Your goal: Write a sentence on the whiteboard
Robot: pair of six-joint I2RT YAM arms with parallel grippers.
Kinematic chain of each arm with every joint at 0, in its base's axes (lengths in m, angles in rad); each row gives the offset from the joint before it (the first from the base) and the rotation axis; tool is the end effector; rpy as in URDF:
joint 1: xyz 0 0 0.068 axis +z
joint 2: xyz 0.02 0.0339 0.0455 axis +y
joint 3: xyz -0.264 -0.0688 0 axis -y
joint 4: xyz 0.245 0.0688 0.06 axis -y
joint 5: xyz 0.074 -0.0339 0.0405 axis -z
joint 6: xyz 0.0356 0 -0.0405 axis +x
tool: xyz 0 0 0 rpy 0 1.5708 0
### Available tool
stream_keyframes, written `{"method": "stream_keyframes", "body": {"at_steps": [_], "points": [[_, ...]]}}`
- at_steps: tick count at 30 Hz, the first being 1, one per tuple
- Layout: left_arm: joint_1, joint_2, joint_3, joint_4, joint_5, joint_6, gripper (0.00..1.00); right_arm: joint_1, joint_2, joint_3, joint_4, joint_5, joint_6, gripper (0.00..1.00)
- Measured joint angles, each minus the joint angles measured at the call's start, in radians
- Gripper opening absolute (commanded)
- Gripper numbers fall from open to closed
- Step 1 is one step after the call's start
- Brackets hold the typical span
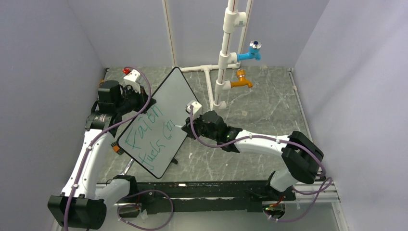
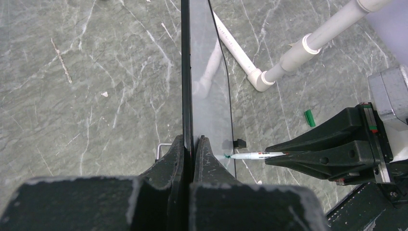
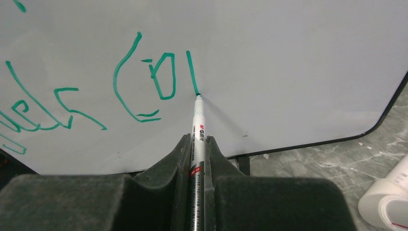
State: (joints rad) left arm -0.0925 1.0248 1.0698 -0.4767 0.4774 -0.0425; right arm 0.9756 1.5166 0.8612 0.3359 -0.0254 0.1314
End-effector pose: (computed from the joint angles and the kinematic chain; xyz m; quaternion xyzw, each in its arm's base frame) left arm 0.2184 -0.0367 0.3659 0.1479 0.8148 -0.2340 0.5093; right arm 0.1902 0.2825 0.2409 -0.3388 0.7363 0.3166 0.4927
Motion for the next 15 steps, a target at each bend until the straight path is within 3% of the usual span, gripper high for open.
{"method": "stream_keyframes", "body": {"at_steps": [15], "points": [[0.000,0.000,0.000,0.000,-0.002,0.000,0.00,-0.003,0.019,0.136,-0.067,0.070,-0.050,0.00]]}}
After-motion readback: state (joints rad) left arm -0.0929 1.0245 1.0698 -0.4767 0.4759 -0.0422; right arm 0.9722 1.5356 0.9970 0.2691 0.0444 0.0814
